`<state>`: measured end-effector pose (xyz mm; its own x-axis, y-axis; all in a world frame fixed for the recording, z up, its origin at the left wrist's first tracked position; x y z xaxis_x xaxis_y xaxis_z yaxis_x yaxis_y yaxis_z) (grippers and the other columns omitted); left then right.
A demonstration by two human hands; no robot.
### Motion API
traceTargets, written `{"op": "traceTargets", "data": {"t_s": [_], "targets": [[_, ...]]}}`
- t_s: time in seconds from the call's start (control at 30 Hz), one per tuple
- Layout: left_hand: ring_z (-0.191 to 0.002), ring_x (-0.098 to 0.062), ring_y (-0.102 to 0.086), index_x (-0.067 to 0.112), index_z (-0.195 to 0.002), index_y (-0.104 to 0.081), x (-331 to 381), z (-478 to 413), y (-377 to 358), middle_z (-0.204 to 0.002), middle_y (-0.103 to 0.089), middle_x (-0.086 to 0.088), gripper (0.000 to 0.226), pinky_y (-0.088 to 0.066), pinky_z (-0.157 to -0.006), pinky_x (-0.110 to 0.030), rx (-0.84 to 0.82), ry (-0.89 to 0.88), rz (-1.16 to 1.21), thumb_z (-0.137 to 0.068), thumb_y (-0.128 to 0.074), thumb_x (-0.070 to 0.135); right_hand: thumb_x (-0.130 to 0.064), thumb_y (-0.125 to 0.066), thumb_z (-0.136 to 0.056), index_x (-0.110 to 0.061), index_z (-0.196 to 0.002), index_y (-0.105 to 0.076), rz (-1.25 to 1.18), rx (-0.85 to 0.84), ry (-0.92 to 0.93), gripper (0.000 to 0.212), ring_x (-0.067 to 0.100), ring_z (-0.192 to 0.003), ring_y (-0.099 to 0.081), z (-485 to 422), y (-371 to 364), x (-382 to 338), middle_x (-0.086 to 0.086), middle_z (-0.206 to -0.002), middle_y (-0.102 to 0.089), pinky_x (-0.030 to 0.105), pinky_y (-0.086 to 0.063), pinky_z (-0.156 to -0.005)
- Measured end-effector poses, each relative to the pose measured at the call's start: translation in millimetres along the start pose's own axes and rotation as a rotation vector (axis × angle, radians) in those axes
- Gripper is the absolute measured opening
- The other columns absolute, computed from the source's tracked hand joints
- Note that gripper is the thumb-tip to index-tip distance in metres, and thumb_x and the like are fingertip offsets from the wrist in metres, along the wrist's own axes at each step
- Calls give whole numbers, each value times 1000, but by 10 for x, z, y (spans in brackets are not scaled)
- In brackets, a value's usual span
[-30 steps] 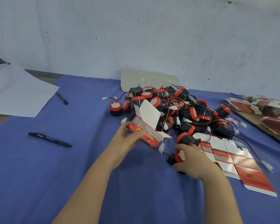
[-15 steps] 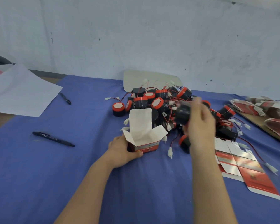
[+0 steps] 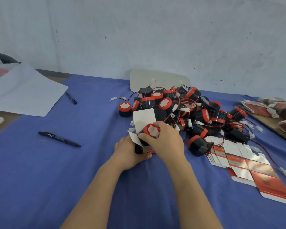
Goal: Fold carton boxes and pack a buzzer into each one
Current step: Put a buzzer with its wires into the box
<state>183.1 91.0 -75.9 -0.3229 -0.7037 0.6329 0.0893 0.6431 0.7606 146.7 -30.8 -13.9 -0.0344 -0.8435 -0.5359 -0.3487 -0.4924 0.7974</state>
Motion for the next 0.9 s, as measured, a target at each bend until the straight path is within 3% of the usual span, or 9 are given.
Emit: {"op": "traceTargets", "data": {"t_s": [0.13,0.27,0.33,0.43,0.57,0.67,0.77,0.83,0.9], "targets": [[-88,-13,-57,38,-107,-55,6,-5,-7,-87,-59,17,35,-48,-76,-31,8,-4,-15,-78,-70,49,-58,-65,-77,-24,-114,-61,48,-28,-6,51,24,-102,-53,12,-82,58,1,-102,-58,31,-43,-74],[-82,-10,-55,40,-102,-55,10,-6,-8,-81,-55,20,32,-43,-69,-26,4,34,-2,-76,-71,49,-64,-41,-88,-17,-101,-66,185,28,-31,56,25,-98,-53,29,-120,27,5,-97,-63,38,-46,-84],[-86,-11,-57,41,-103,-55,5,-2,-2,-86,-58,19,33,-46,-72,-27,3,38,19,-75,-72,49,-54,-35,-93,-15,-96,-66,205,10,-22,50,27,-95,-53,30,-113,29,5,-95,-64,39,-46,-84],[-87,-10,-55,39,-115,-55,21,28,13,-92,-57,18,45,-46,-76,-28,12,35,57,-75,-74,49,-36,-42,-90,-15,-90,-66,233,-16,-20,32,27,-90,-53,25,-116,65,5,-87,-63,38,-46,-80],[-92,-13,-59,34,-114,-58,67,50,34,-101,-65,11,39,-51,-84,-35,-44,42,107,-79,-70,47,-42,-47,-88,-18,-90,-69,279,32,-59,32,24,-91,-53,24,-113,54,1,-85,-63,35,-38,-80],[-104,-16,-58,31,-118,-57,140,81,12,-109,-66,5,35,-47,-97,-43,-145,41,372,-86,-52,43,-46,-49,-89,-14,-86,-65,285,55,-82,36,24,-94,-52,7,-103,69,1,-87,-61,34,-31,-80],[-113,-21,-56,37,-119,-54,189,91,-13,-117,-64,3,24,-40,-105,-43,-10,104,433,-98,-42,37,-39,-42,-96,-14,-90,-65,339,58,-45,35,24,-95,-54,-9,-111,68,3,-93,-64,34,-32,-80],[-103,-22,-60,40,-99,-56,211,105,-12,-105,-68,2,10,-45,-99,-44,143,164,435,-97,-47,36,-31,-40,-97,-13,-92,-66,357,33,-14,32,24,-92,-56,-9,-142,68,5,-94,-65,32,-34,-74],[-95,-23,-61,34,-95,-53,222,120,-12,-97,-68,0,5,-47,-94,-45,233,178,369,-96,-48,33,-29,-42,-96,-12,-83,-64,225,30,-21,30,23,-83,-55,-2,-145,103,4,-83,-63,28,-35,-62]]}}
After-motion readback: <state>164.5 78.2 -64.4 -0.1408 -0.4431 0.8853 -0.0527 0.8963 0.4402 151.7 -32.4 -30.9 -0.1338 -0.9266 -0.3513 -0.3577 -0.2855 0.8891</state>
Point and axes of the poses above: each hand's wrist, its own z-axis away from the middle knuckle, its own y-axis out of the back of the hand, x = y × z, the point moved 5 cm from there along -z, towards the middle knuckle
